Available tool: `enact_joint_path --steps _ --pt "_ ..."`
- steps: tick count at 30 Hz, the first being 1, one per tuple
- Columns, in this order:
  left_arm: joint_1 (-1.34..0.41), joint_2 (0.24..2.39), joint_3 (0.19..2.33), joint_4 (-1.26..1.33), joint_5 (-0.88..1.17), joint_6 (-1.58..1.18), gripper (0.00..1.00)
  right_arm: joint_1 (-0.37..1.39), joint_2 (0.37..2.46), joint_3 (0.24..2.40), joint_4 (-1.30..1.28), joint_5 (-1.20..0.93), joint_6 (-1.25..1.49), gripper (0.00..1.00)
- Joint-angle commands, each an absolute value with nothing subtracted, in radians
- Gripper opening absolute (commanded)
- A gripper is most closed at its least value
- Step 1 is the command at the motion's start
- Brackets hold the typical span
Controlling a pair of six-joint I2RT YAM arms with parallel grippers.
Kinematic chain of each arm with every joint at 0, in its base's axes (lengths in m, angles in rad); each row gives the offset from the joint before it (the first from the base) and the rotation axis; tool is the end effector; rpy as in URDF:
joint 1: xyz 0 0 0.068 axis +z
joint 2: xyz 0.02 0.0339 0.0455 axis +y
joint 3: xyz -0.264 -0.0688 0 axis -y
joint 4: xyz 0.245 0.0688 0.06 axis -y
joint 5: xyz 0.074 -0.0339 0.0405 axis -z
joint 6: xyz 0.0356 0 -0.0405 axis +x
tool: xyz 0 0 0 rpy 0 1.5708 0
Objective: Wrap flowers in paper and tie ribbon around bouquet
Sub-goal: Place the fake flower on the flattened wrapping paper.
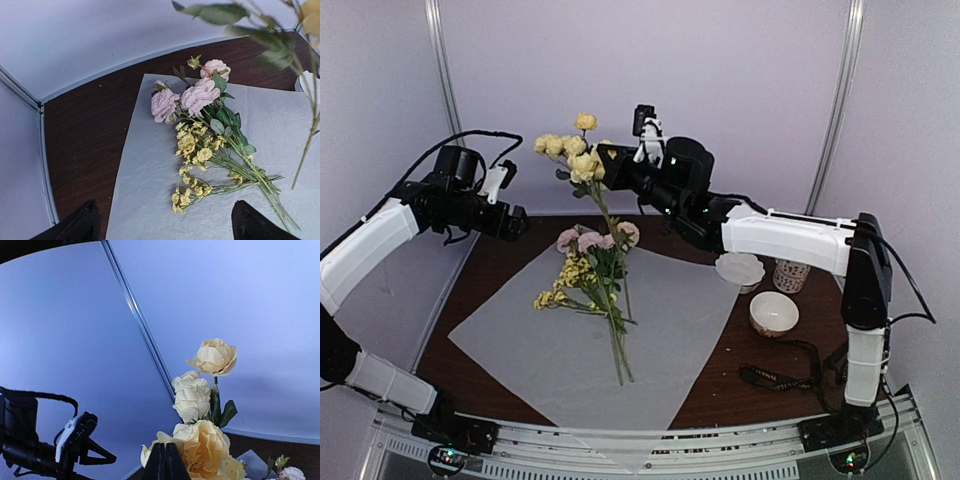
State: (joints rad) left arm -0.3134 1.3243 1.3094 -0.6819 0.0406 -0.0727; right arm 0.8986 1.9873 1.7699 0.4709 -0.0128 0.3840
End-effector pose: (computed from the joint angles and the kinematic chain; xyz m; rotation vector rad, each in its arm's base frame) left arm 0.2711 -0.0894 0.3555 0.2951 2.2600 -0.2497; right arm 0.3017 0.3798 0.3882 -0.3677 1.3518 1.0900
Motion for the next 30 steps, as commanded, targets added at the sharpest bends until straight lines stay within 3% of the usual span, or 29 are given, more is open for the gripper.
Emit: enact_joint_path --steps 1,10,13,21,25,30 --pt "-0.310 1.334 1.327 -0.661 0.040 -0.081 0.94 0.918 2.091 1.723 0.517 0.103 0.415 0.00" --pt "-0.310 1.347 1.325 -0.662 0.037 -0.097 0.94 0.933 2.280 1.723 0.473 0.179 0.366 0.00" --pt "-0.309 1.356 1.324 -0.662 0.029 -0.101 0.94 0.922 2.287 1.734 0.483 0.078 0.347 0.13" --pt "-0.315 1.419 1.336 -0.689 -0.022 -0.114 0.94 0.906 2.084 1.659 0.418 0.052 0.322 0.62" --pt "-0.317 1.451 1.340 -0.694 -0.038 -0.111 0.93 0.897 1.923 1.567 0.344 0.038 0.328 0.72" --pt "-0.338 1.472 1.354 -0.725 -0.112 -0.137 0.92 0.862 1.784 1.526 0.033 -0.033 0.265 0.74"
